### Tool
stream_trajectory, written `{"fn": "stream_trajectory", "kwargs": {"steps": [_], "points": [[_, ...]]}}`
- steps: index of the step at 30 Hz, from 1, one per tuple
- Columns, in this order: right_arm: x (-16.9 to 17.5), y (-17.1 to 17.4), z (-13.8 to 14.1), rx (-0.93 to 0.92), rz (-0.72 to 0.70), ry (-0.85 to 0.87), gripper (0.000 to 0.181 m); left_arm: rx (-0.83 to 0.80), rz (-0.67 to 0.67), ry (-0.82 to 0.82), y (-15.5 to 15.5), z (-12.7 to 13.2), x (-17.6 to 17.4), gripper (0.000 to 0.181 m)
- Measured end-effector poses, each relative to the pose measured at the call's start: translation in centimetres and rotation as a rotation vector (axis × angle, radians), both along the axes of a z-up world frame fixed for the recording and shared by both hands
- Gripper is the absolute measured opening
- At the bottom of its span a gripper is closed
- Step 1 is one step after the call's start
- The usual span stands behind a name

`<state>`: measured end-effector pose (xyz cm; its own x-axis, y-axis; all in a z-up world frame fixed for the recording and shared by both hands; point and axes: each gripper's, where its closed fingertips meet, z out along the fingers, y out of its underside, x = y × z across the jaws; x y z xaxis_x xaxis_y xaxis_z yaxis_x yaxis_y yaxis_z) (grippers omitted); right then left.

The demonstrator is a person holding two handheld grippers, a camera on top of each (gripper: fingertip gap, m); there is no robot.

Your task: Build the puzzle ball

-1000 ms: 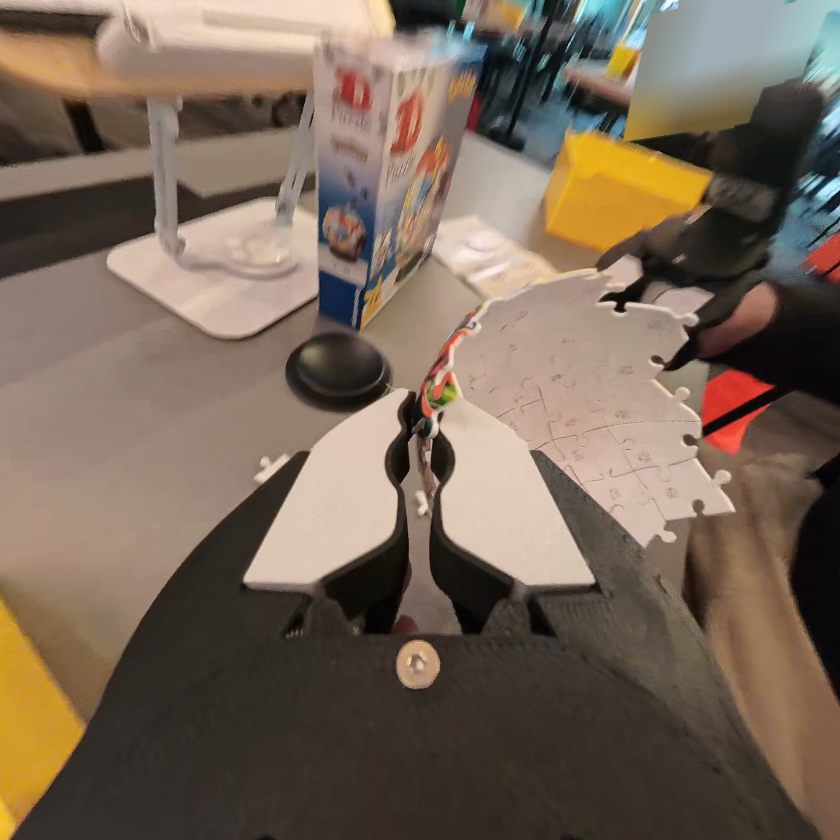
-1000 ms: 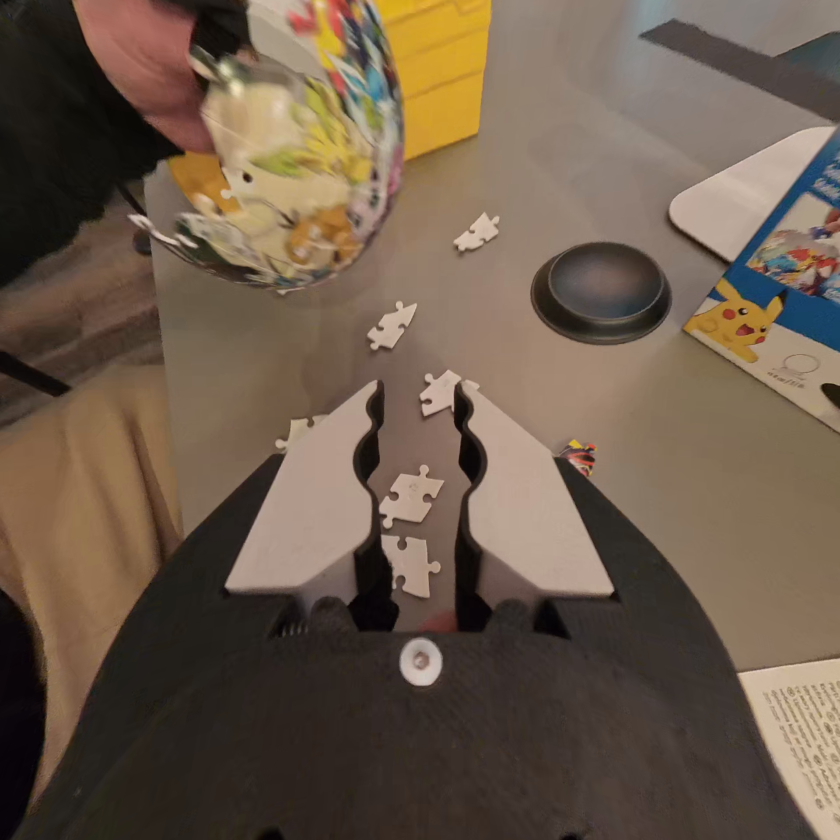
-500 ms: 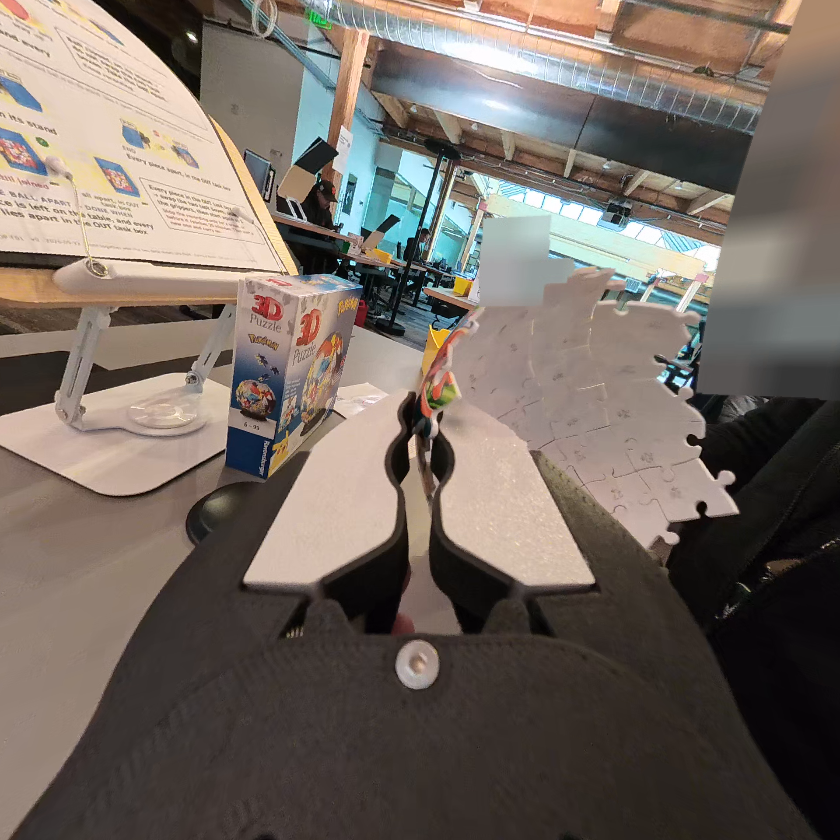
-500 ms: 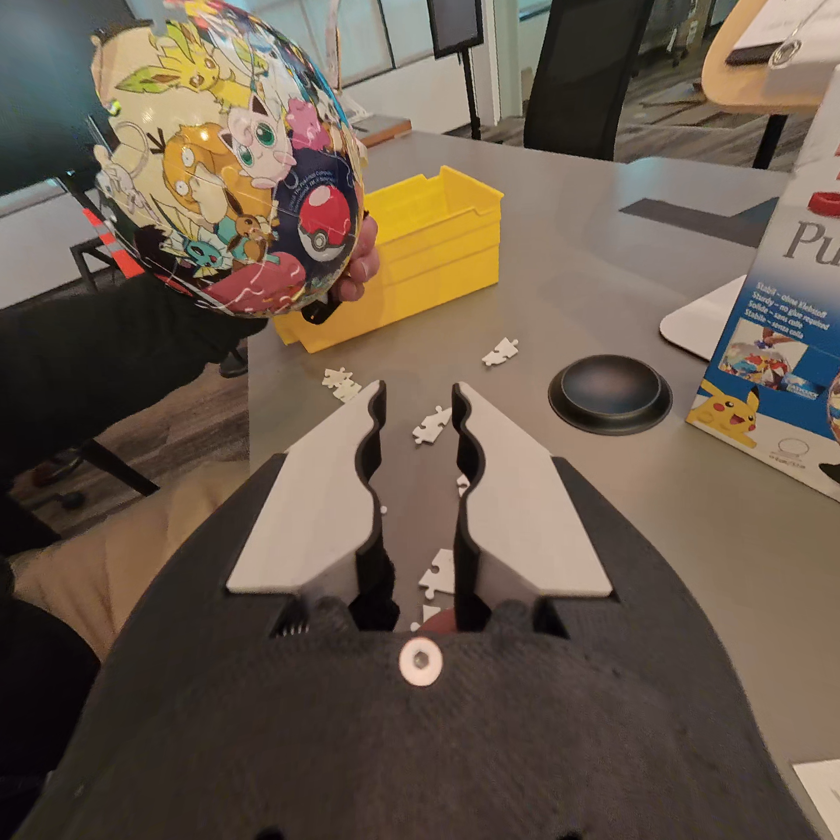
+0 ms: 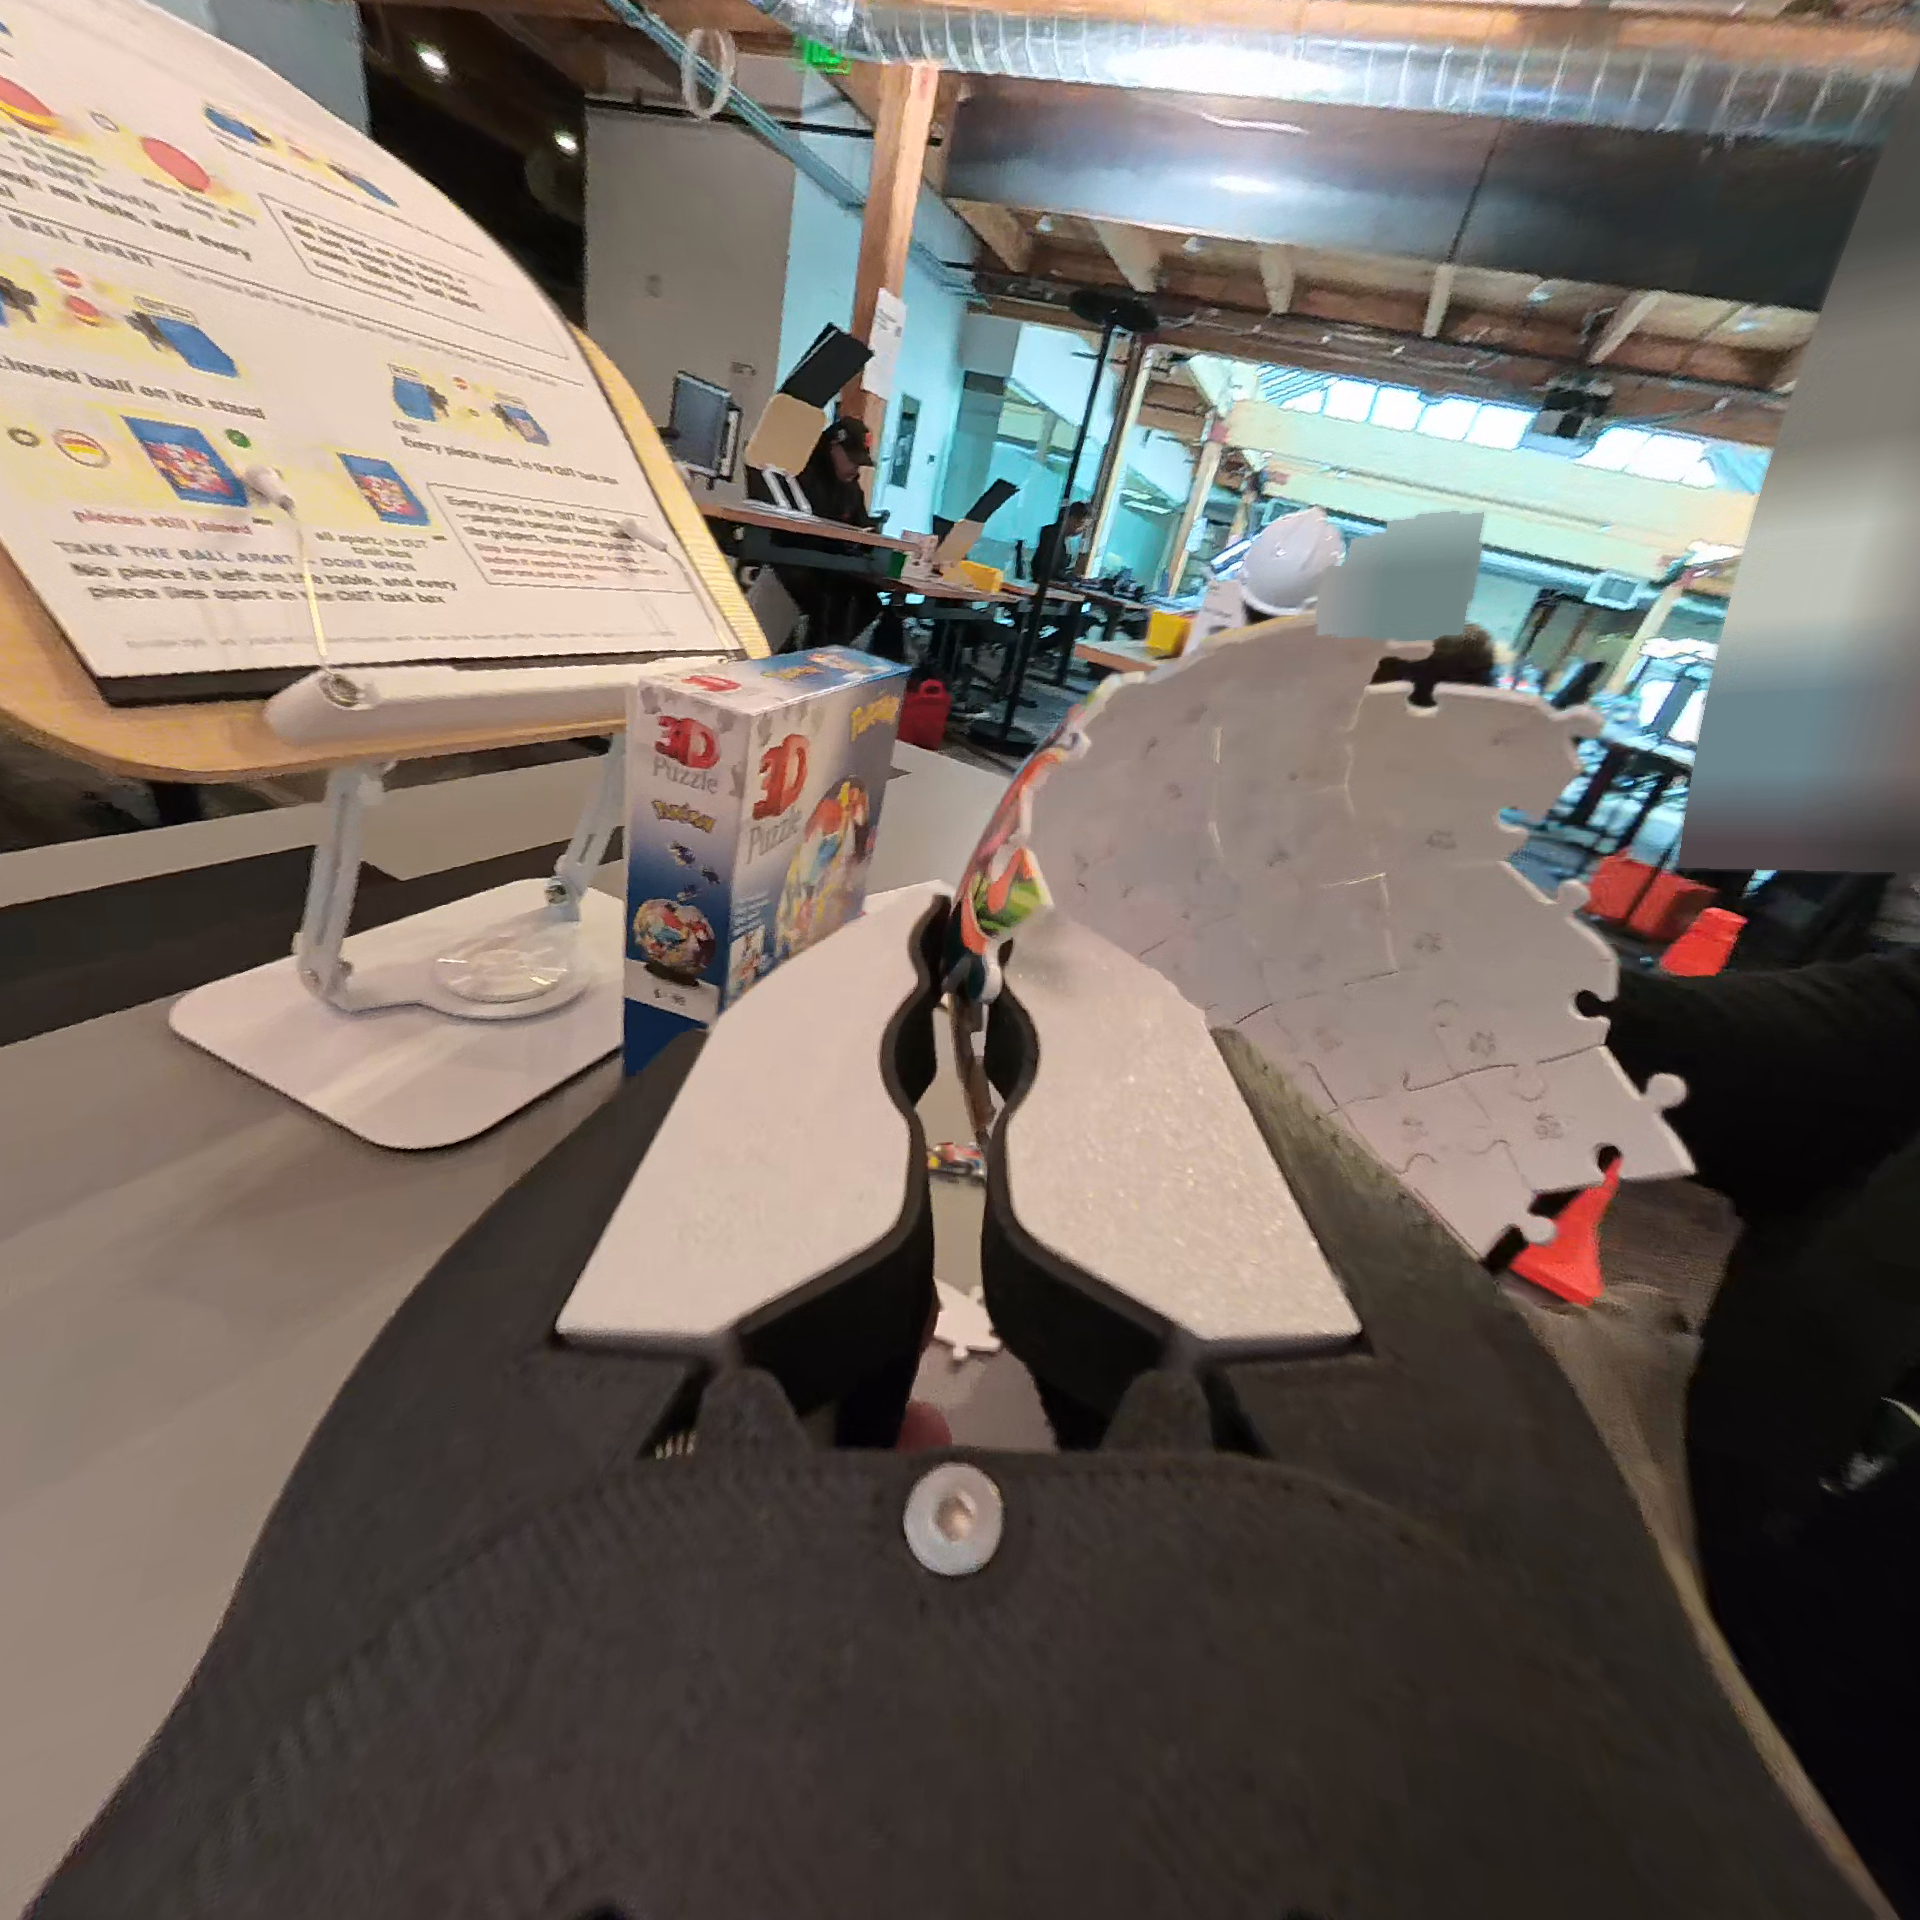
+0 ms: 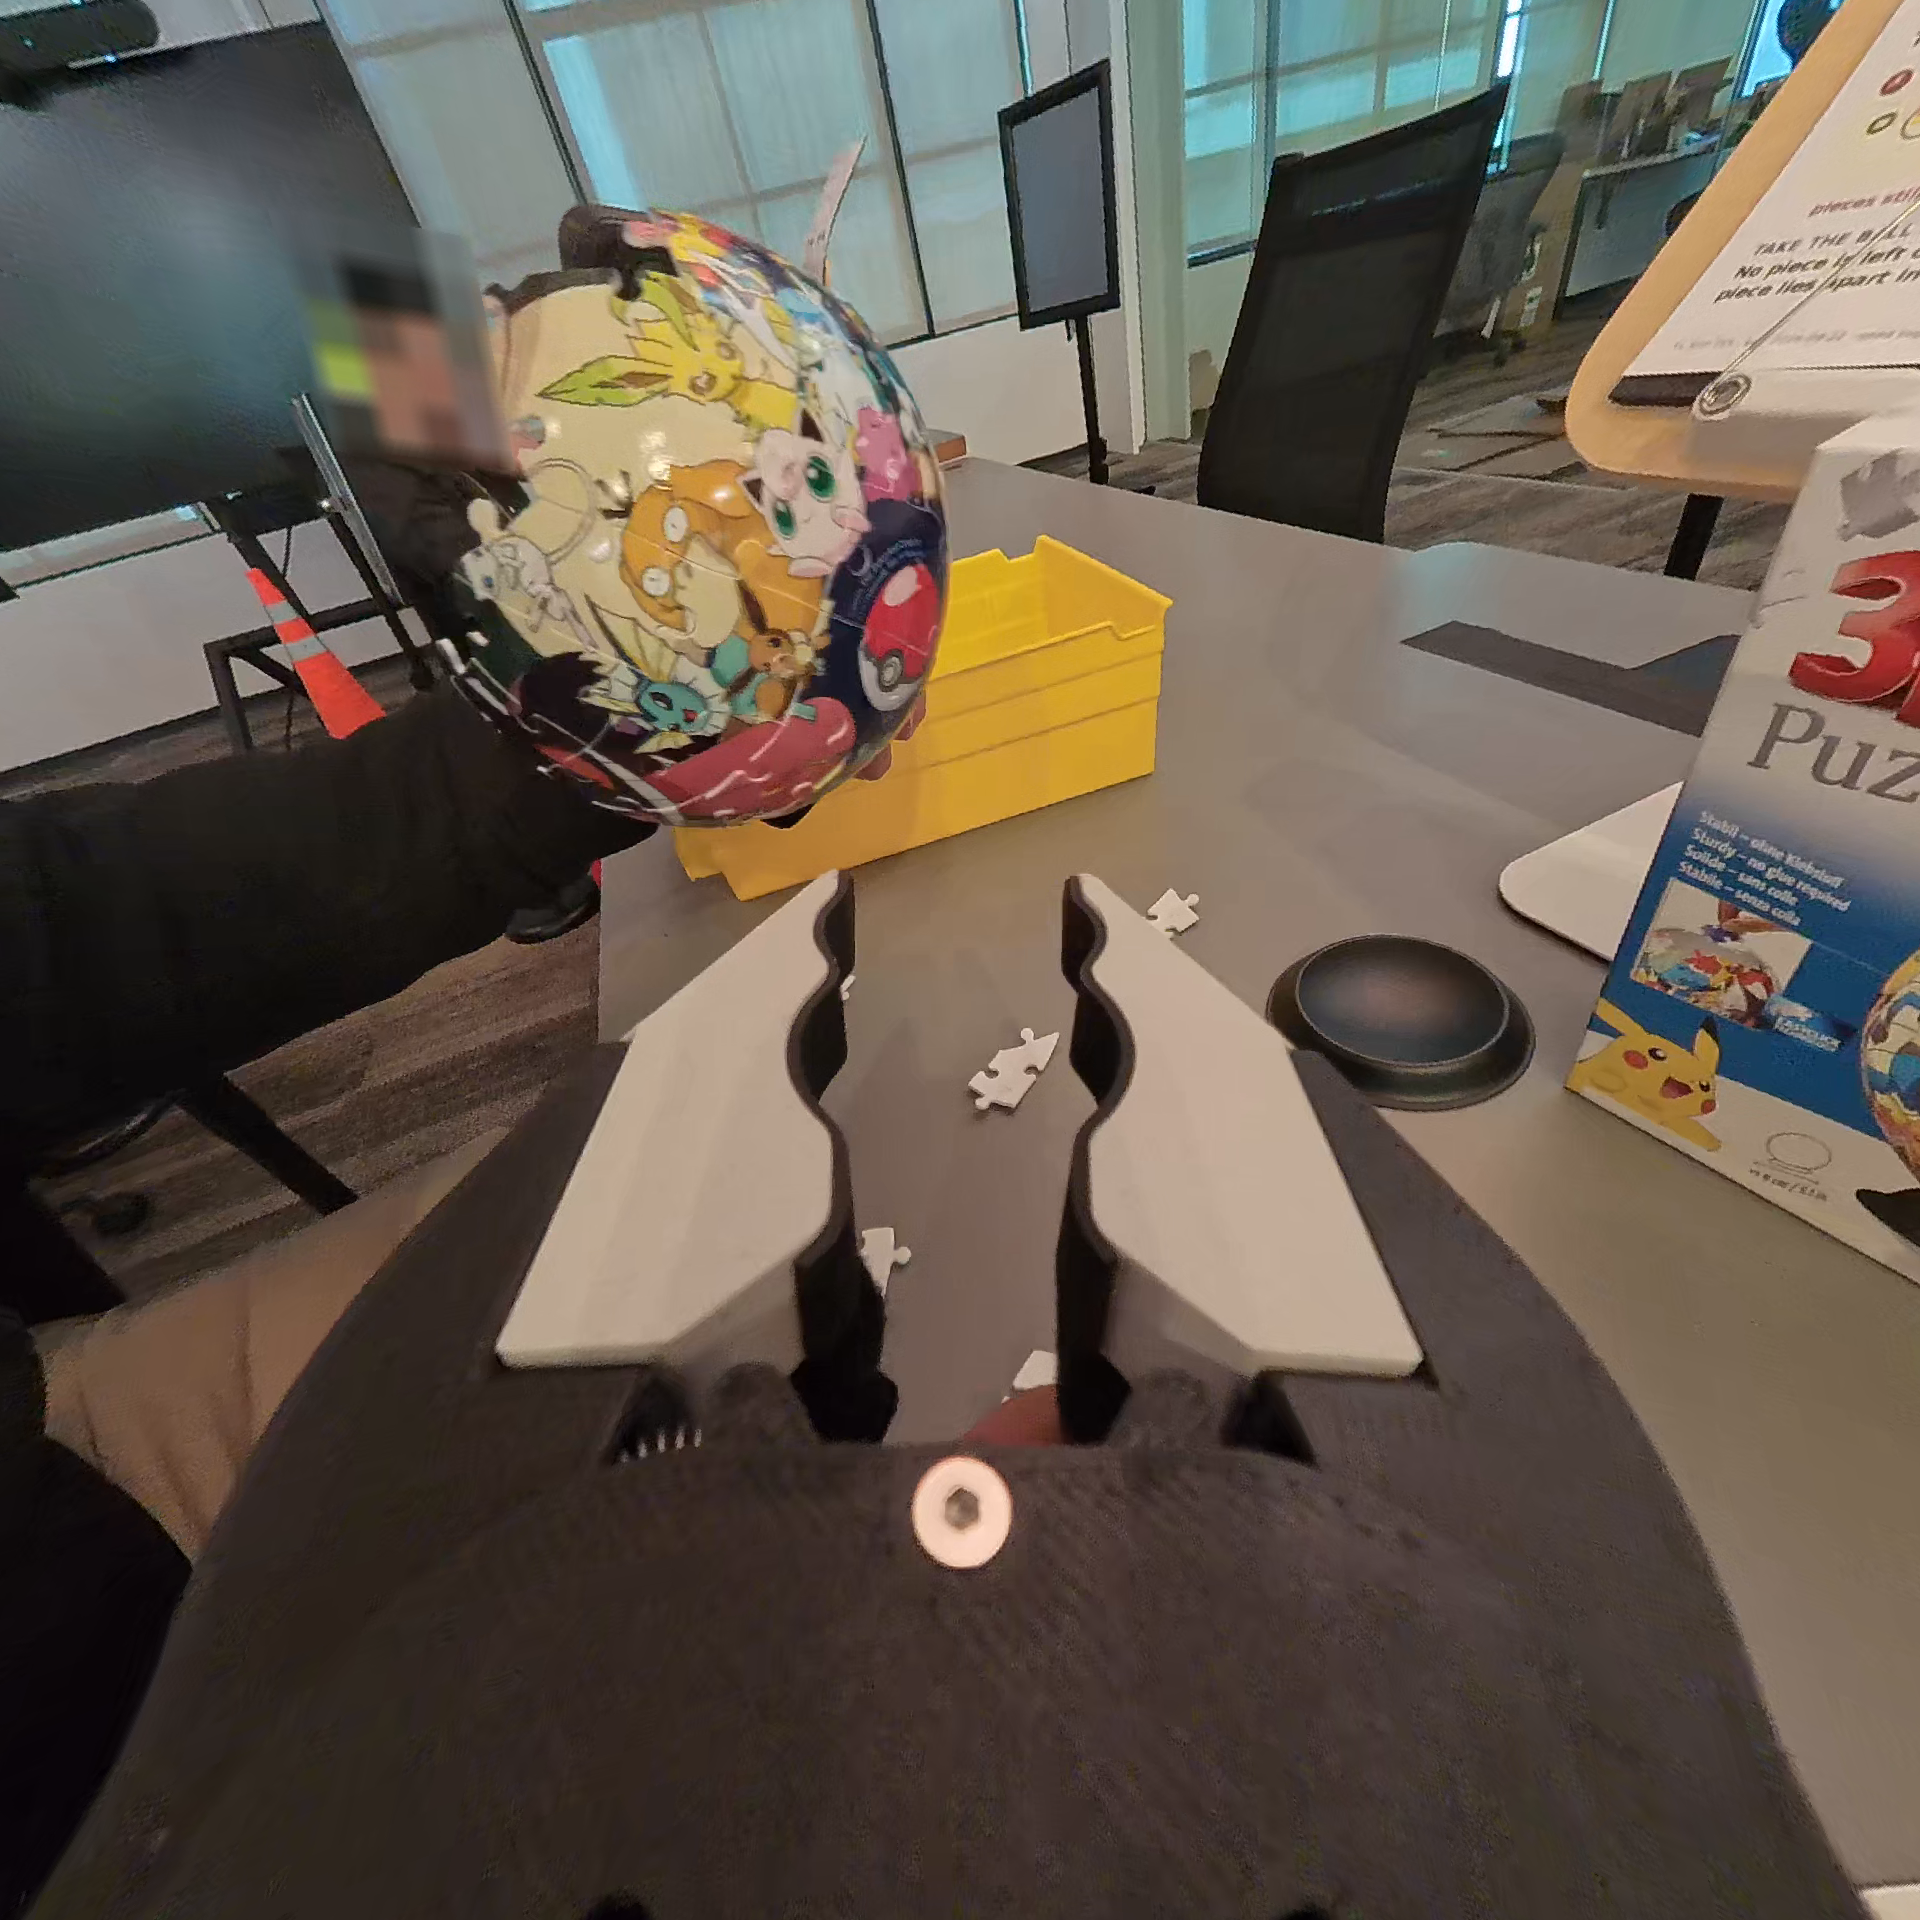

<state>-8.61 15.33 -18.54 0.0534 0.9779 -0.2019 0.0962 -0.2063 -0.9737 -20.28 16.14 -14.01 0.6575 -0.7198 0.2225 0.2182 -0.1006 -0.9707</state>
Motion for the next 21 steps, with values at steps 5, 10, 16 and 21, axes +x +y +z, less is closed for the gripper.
{"fn": "stream_trajectory", "kwargs": {"steps": [5,10,16,21], "points": [[-0.1,-0.8,0.8,0.016,0.023,0.037,0.043,0.009,0.068,0.076,0.6,-0.1,0.4,0.004],[-0.2,-1.7,1.8,0.035,0.049,0.081,0.057,0.003,0.145,0.155,1.3,-0.2,0.3,0.004],[-0.6,-2.2,2.2,0.026,0.035,0.093,0.075,0.007,0.234,0.252,2.0,-0.4,0.6,0.004],[-0.8,-1.5,1.8,-0.001,-0.019,0.078,0.077,0.011,0.299,0.319,2.5,-0.2,1.2,0.004]]}}
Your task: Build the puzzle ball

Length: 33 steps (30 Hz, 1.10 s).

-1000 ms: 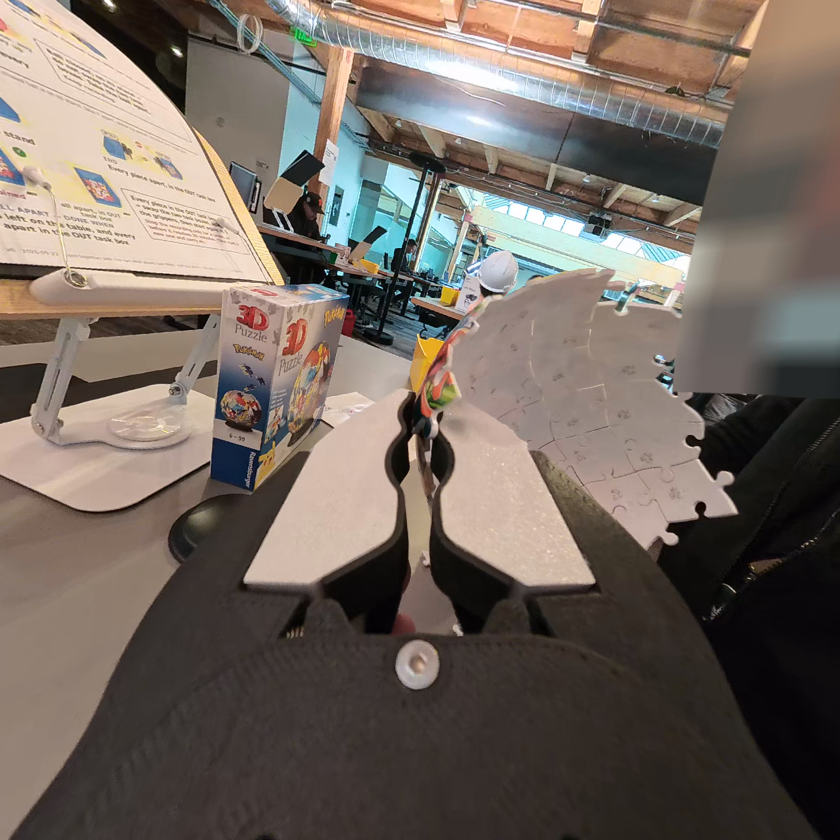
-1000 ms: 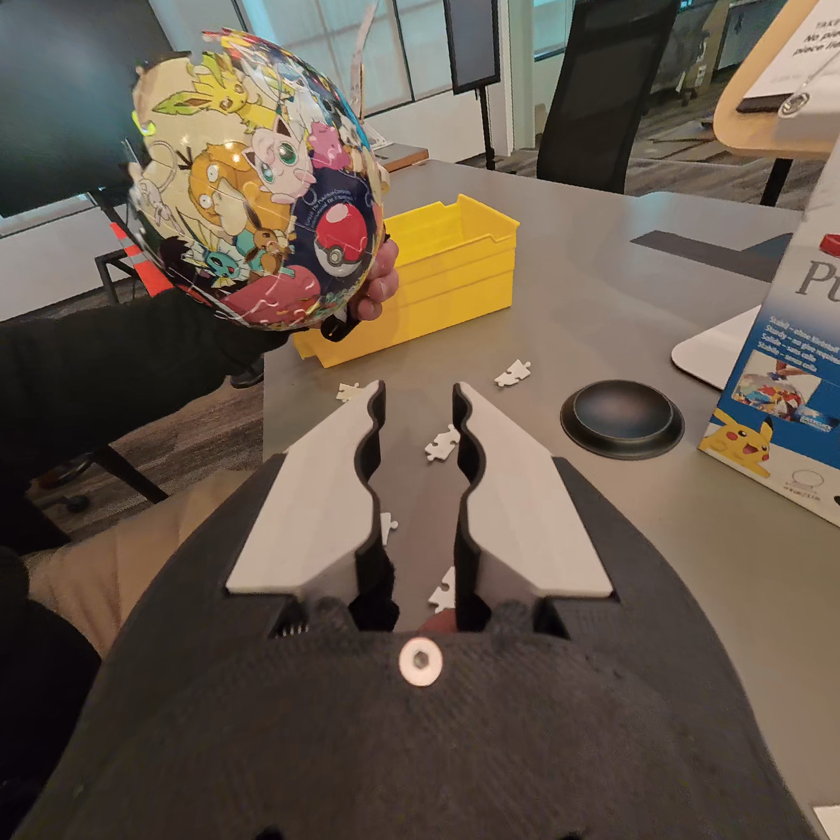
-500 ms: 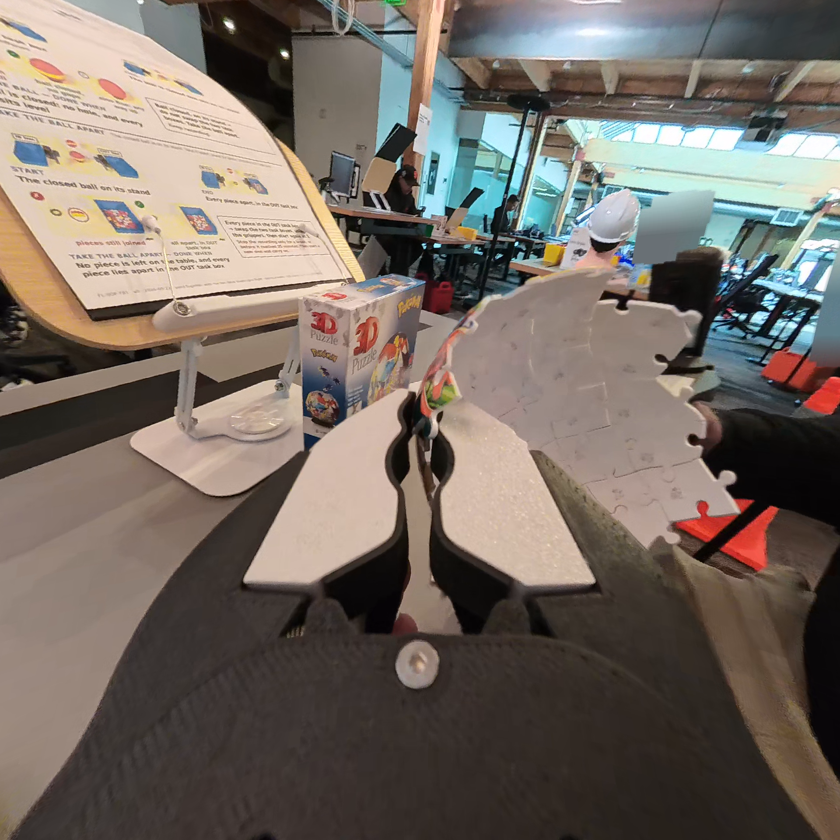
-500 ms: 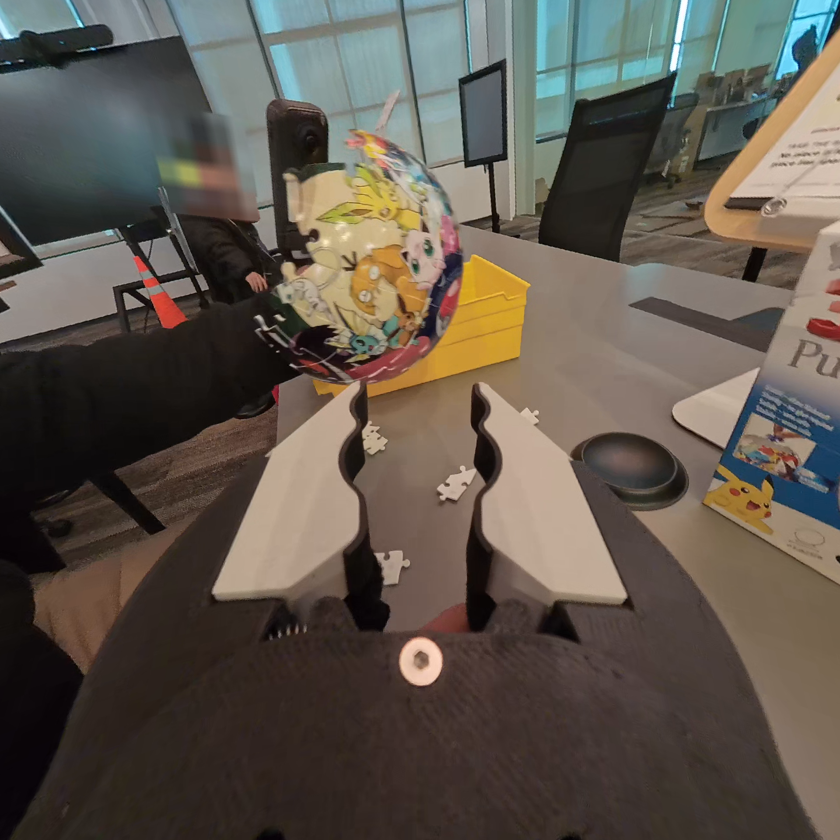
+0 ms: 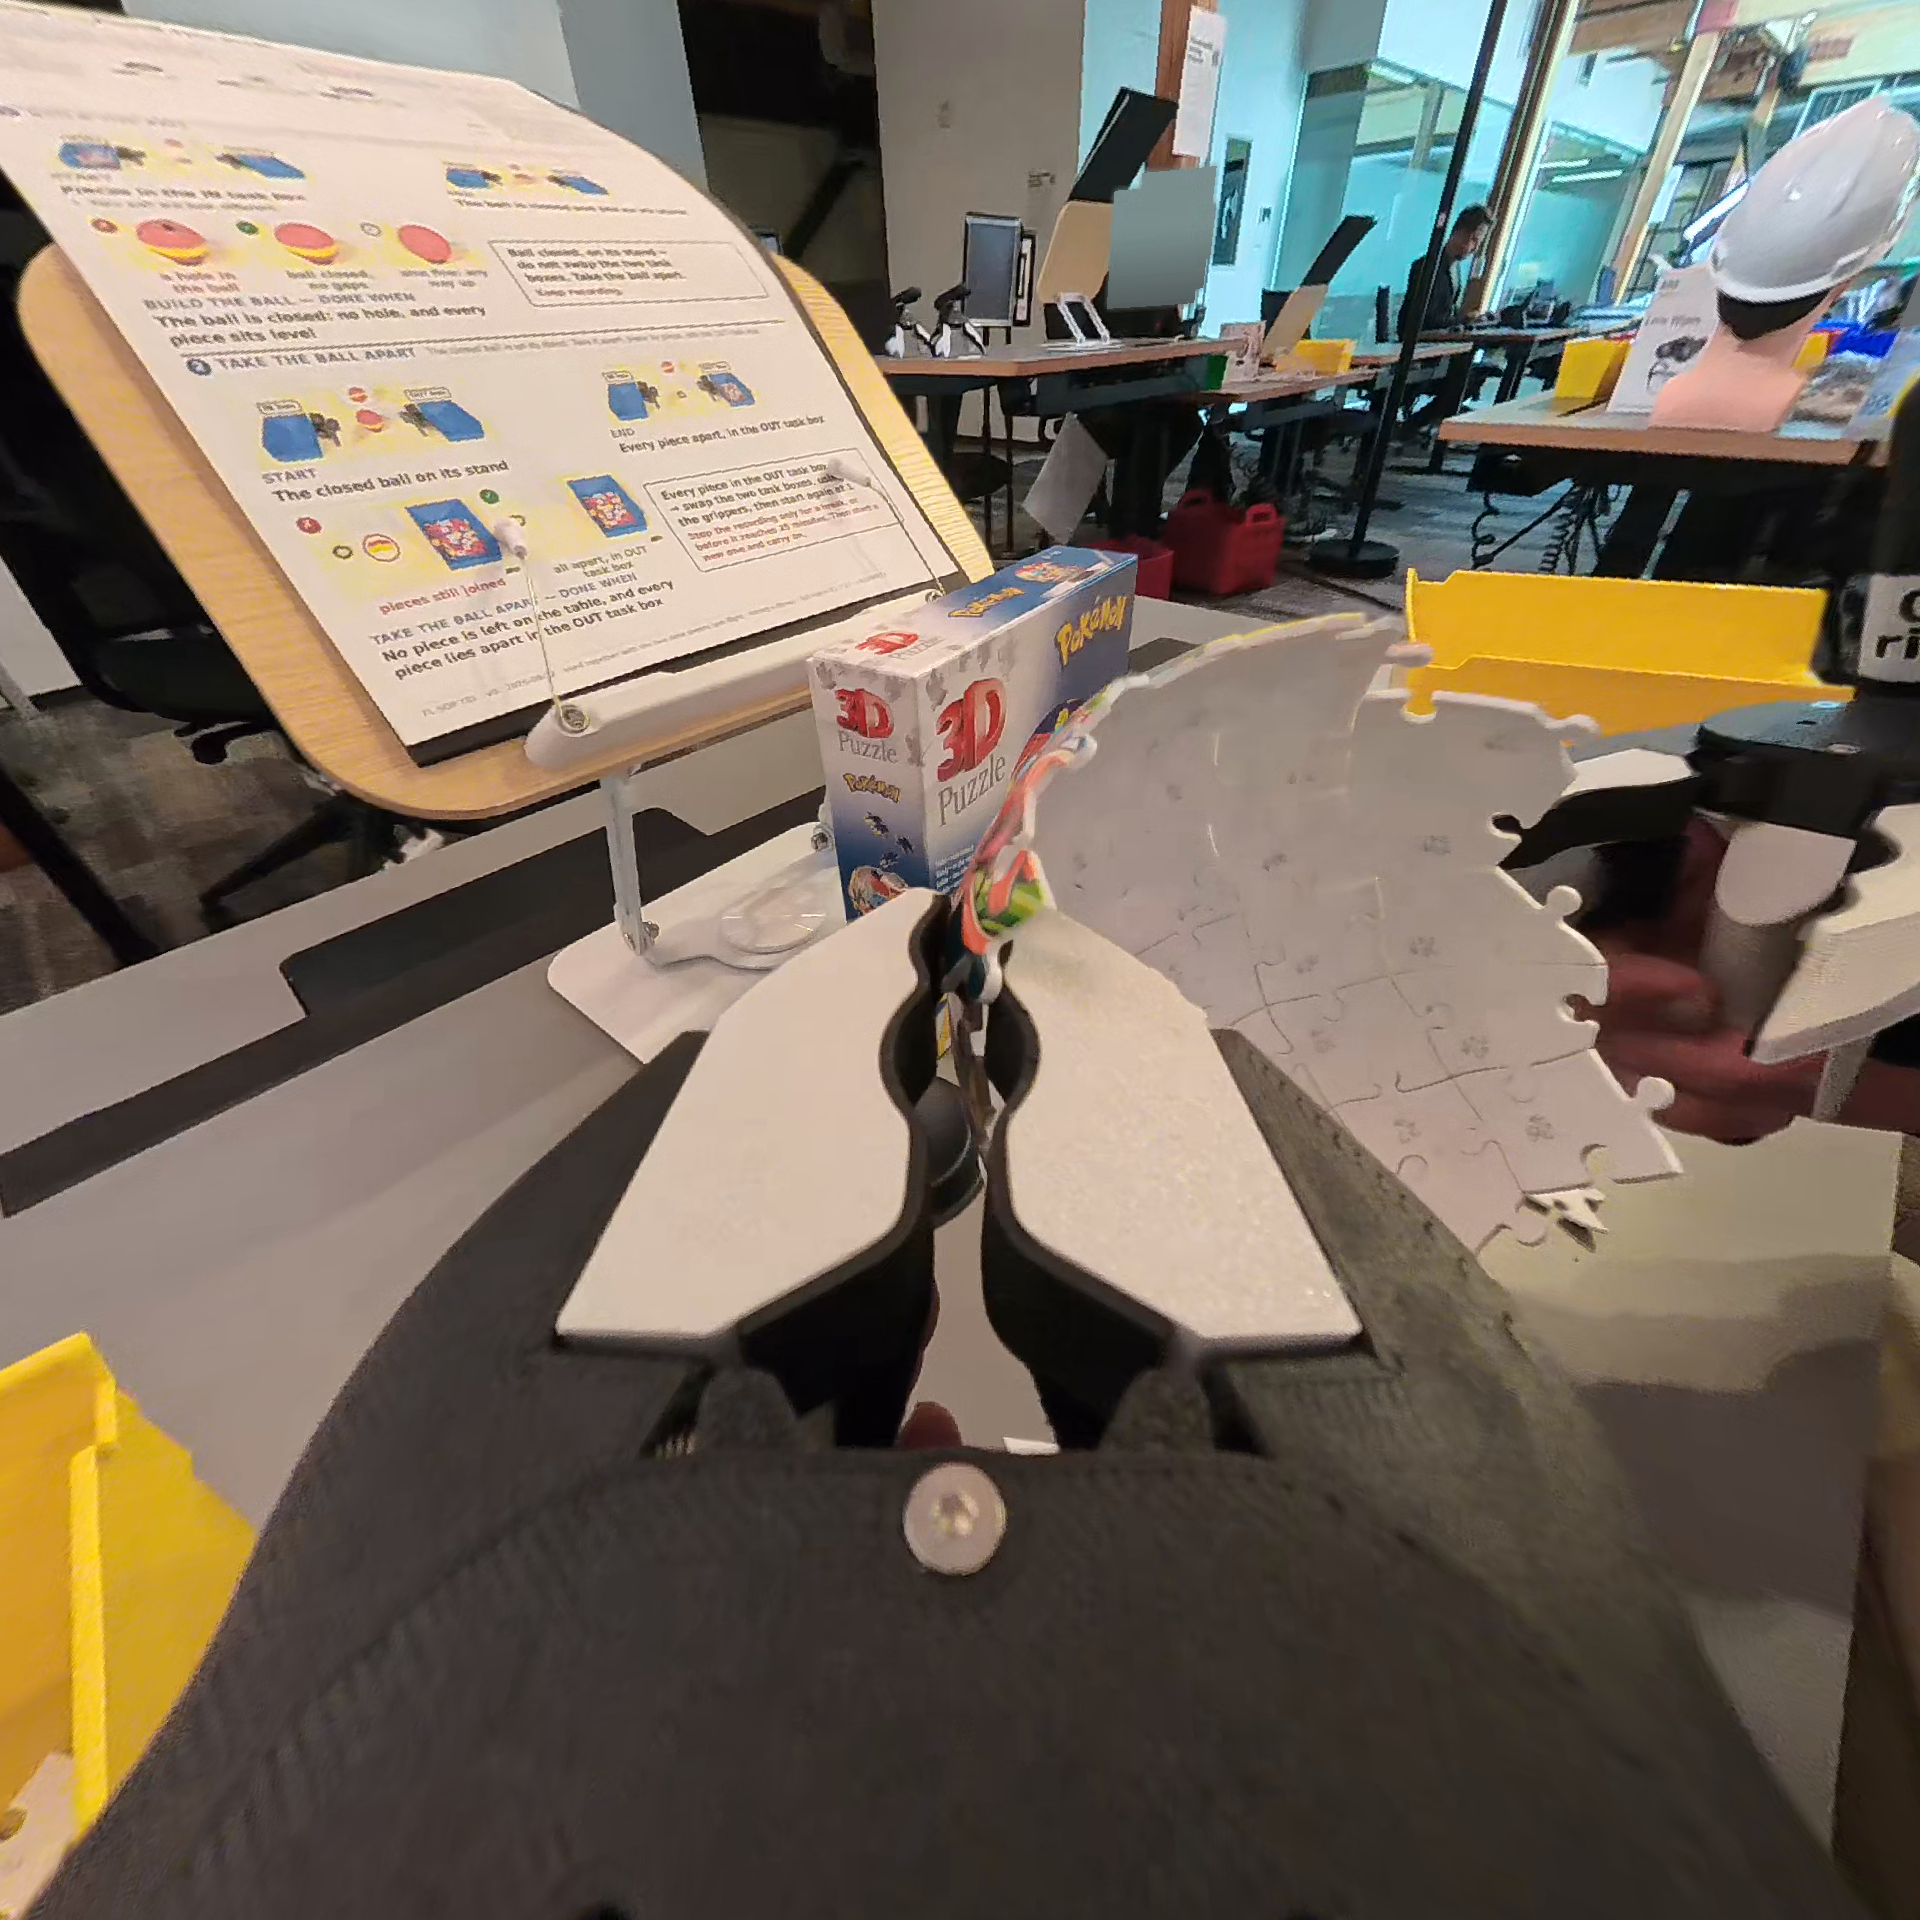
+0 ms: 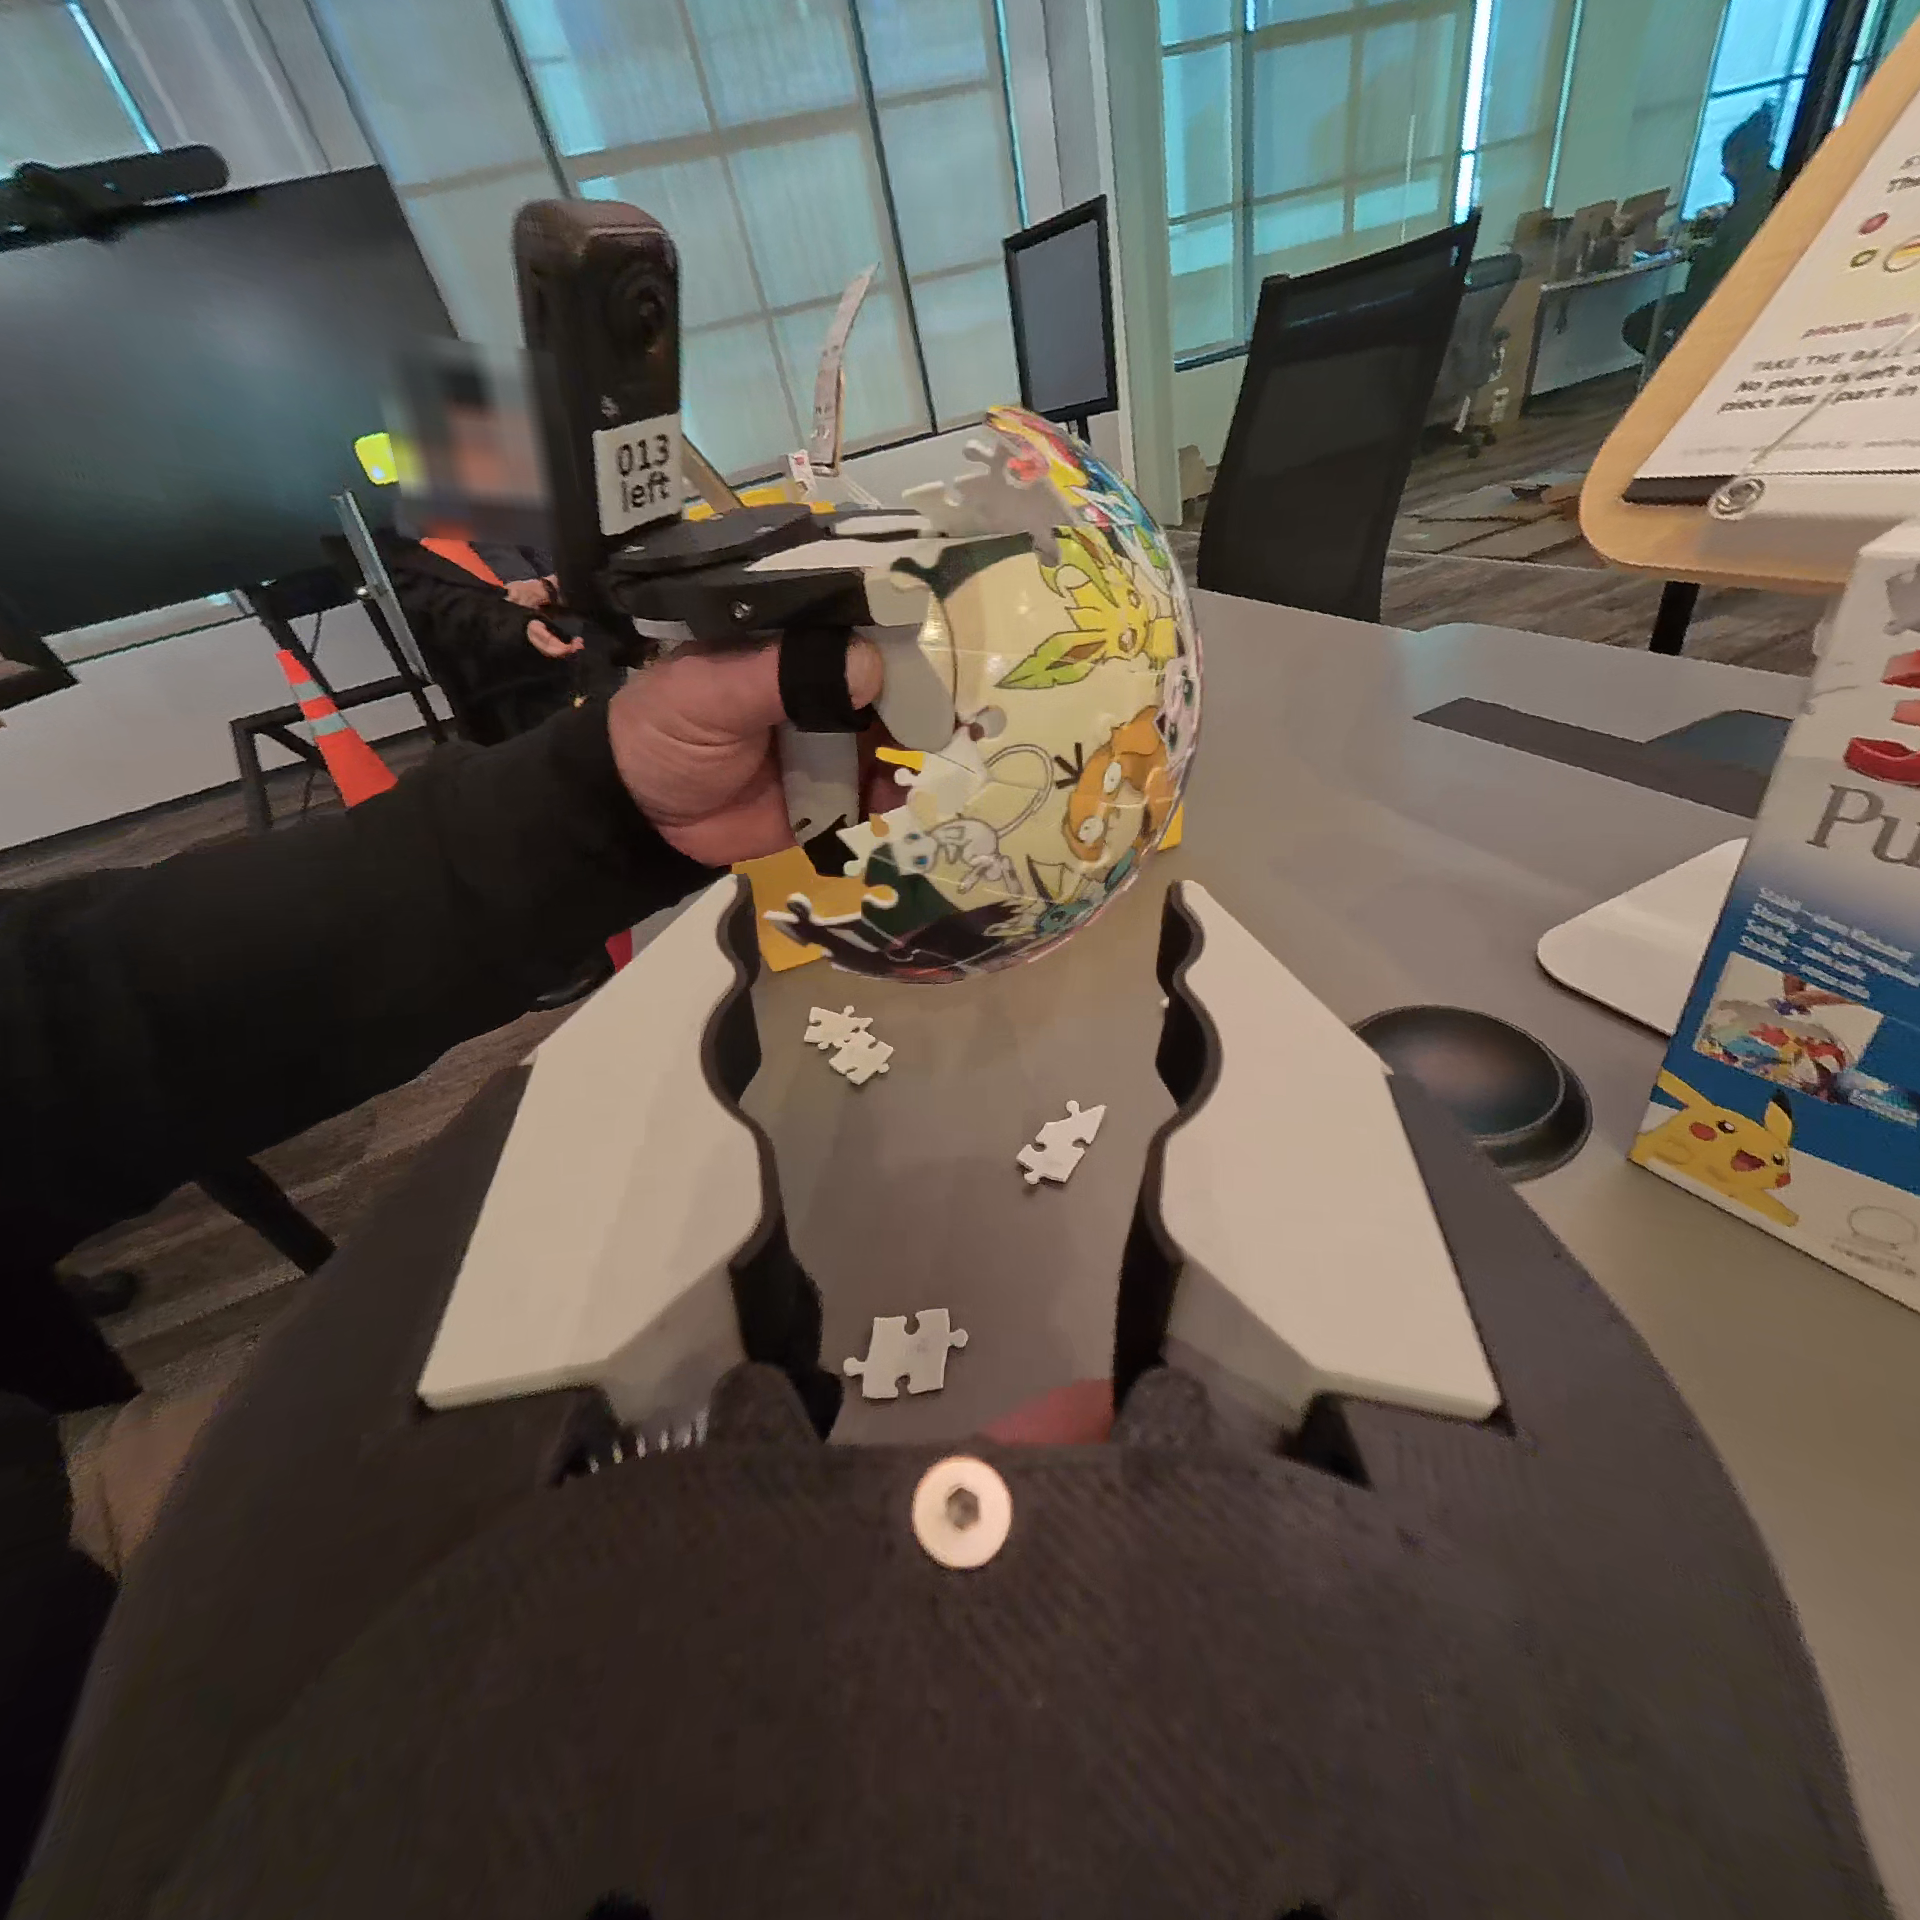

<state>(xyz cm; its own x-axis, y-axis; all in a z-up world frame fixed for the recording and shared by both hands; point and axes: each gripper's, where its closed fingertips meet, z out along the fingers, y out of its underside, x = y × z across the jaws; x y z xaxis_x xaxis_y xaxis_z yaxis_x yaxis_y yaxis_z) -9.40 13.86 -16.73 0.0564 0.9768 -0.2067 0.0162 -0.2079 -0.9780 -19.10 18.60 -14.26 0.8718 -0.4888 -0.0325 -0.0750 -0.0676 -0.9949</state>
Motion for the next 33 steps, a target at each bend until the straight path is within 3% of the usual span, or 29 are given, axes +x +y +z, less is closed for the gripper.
{"fn": "stream_trajectory", "kwargs": {"steps": [16,33], "points": [[0.1,0.9,-0.1,0.022,-0.093,-0.017,0.049,0.006,0.014,0.023,0.3,-0.2,1.5,0.004],[0.2,1.3,-0.2,0.047,-0.133,-0.034,0.044,0.014,0.019,0.012,0.3,-0.2,1.4,0.004]]}}
